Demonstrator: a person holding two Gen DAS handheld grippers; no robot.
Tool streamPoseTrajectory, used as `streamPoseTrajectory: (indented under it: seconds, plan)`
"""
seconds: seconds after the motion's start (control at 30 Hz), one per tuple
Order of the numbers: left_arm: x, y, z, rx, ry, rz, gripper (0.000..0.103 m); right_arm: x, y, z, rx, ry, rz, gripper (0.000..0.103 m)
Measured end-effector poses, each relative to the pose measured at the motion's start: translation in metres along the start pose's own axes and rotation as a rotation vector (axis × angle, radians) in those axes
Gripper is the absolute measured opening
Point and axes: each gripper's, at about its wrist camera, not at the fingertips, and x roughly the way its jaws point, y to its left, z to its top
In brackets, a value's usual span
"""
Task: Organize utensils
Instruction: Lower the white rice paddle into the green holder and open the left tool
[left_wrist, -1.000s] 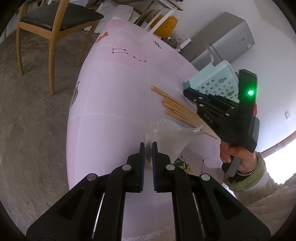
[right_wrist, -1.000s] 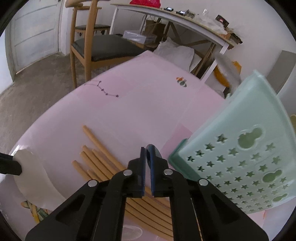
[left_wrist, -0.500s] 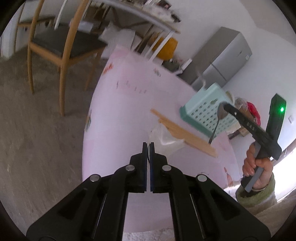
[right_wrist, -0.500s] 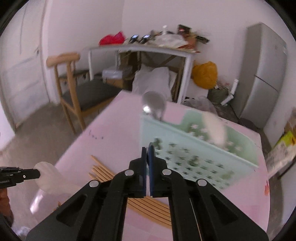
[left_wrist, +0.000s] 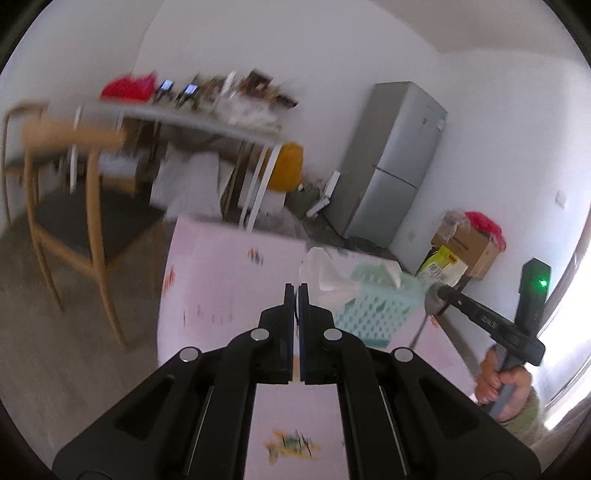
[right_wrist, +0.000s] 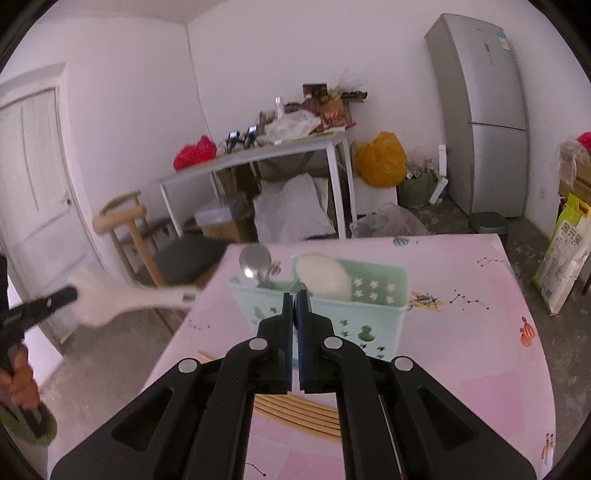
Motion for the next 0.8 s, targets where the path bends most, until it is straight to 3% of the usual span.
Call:
streamPoseTrajectory:
  seconds: [0.2, 0.37, 0.53, 0.67, 0.8]
  plan:
    - [0.031, -0.050, 0.041, 0.228, 0.009, 0.057, 0.001, -0.017, -0.017, 0.005, 0.043, -0.063, 0.024, 0.002]
    - [0.071, -0.084, 0.053, 0.375, 0.110, 0.110, 0.001, -0.015, -0.030, 0.002, 0.067, -0.070, 0.041, 0.002]
    - [0.111, -0.114, 0.051, 0.554, 0.202, 0.208, 0.001, -0.015, -0.043, -0.003, 0.086, -0.071, 0.058, 0.002]
    - [0.144, -0.128, 0.050, 0.627, 0.271, 0.225, 0.001, -0.014, -0.052, -0.005, 0.112, -0.076, 0.074, 0.002]
    - [0.170, -0.129, 0.052, 0.568, 0.303, 0.187, 0.004, -0.013, -0.059, -0.007, 0.132, -0.079, 0.080, 0.002]
